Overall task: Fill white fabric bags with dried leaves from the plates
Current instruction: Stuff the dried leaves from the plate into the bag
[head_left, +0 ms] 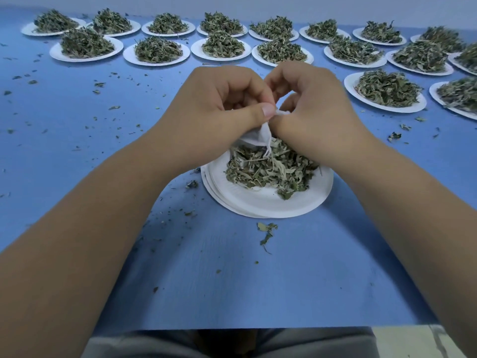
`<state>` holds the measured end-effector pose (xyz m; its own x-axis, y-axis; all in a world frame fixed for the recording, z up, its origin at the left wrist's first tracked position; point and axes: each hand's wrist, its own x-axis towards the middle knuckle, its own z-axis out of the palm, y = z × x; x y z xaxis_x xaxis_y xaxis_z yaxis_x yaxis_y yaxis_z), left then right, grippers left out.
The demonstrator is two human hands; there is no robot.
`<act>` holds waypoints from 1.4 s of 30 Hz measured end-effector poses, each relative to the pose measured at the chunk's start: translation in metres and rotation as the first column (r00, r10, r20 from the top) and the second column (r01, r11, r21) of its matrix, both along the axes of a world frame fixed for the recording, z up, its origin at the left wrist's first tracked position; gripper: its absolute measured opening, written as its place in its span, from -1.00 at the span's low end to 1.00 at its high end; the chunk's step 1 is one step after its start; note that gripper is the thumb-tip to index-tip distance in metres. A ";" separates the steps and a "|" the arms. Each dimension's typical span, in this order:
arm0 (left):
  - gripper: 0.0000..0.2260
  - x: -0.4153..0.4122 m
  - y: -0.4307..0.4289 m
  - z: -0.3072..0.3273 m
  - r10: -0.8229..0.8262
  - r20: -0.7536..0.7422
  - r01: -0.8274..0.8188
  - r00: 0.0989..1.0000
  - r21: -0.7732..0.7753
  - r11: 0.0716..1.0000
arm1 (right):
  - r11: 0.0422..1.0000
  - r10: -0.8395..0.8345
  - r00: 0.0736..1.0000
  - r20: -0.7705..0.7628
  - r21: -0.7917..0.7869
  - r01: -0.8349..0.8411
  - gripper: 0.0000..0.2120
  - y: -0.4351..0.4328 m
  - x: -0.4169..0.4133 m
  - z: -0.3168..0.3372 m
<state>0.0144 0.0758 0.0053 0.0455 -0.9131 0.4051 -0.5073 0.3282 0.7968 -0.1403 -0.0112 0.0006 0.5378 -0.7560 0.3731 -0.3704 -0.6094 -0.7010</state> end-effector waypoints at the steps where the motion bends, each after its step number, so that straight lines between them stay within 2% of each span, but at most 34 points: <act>1: -0.90 -0.001 0.000 0.000 -0.008 0.002 0.008 1.000 0.002 1.000 | 1.000 -0.016 1.000 0.002 -0.022 0.016 -0.83 0.000 0.001 0.000; 6: -0.89 0.002 0.001 0.003 0.021 0.008 -0.020 1.000 -0.030 0.999 | 0.999 -0.022 0.999 0.026 -0.024 0.023 -0.89 0.000 0.002 0.000; 7: -0.84 0.004 0.001 0.004 0.042 0.025 -0.042 0.999 -0.038 0.998 | 1.000 -0.016 0.999 0.036 0.004 0.016 -0.89 -0.002 0.002 0.002; 11: -0.35 0.020 0.000 0.004 0.100 0.213 -0.109 0.972 0.031 0.994 | 0.991 0.091 0.994 0.064 0.097 -0.097 -0.83 -0.004 0.000 0.013; 14: -0.17 0.027 -0.005 -0.001 0.031 0.303 -0.076 0.952 0.136 0.988 | 0.980 0.158 0.983 0.096 0.107 -0.168 -0.78 0.000 0.003 0.018; 19: -0.30 0.027 -0.011 -0.001 -0.010 0.350 -0.041 0.937 0.139 0.989 | 0.957 0.186 0.965 0.188 0.188 -0.221 -0.76 0.002 0.008 0.020; 25: -0.19 0.027 -0.004 -0.001 -0.067 0.314 0.016 0.947 0.163 0.986 | 0.955 0.127 0.962 0.243 0.232 -0.185 -0.81 -0.001 0.007 0.019; 29: -0.21 0.023 -0.007 -0.005 0.063 0.438 -0.110 0.897 0.082 0.991 | 0.935 0.110 0.942 0.317 0.287 -0.206 -0.83 -0.001 0.012 0.017; 33: -0.27 0.027 -0.005 -0.004 0.146 0.449 -0.193 0.882 0.060 0.979 | 0.957 0.075 0.942 0.326 0.241 -0.159 -0.85 0.002 0.002 0.018; 35: -0.36 0.032 -0.006 -0.004 0.160 0.477 -0.208 0.864 0.049 0.977 | 0.988 0.033 0.980 0.198 0.141 -0.062 -0.86 0.006 -0.010 0.019; 37: -0.43 0.034 -0.007 -0.005 0.172 0.501 -0.221 0.848 0.039 0.974 | 0.998 0.041 0.996 -0.079 0.044 -0.037 -0.77 0.013 -0.026 0.013; 39: -0.49 0.034 -0.009 -0.007 0.184 0.517 -0.239 0.836 0.042 0.970 | 0.996 0.086 0.924 -0.372 0.006 -0.090 -0.54 0.023 -0.038 0.004; 40: -0.51 0.034 -0.010 -0.008 0.188 0.514 -0.245 0.837 0.045 0.969 | 0.992 0.107 0.881 -0.460 -0.008 -0.124 -0.41 0.026 -0.041 -0.001; 42: -0.55 0.033 -0.010 -0.009 0.174 0.506 -0.238 0.845 0.064 0.969 | 0.985 0.130 0.852 -0.507 -0.032 -0.169 -0.26 0.030 -0.040 -0.008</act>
<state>0.0470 0.0661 -0.0032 0.0619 -0.9479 0.3126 -0.8886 0.0903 0.4498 -0.1804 0.0185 -0.0073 0.7709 -0.6328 0.0734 -0.5596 -0.7277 -0.3966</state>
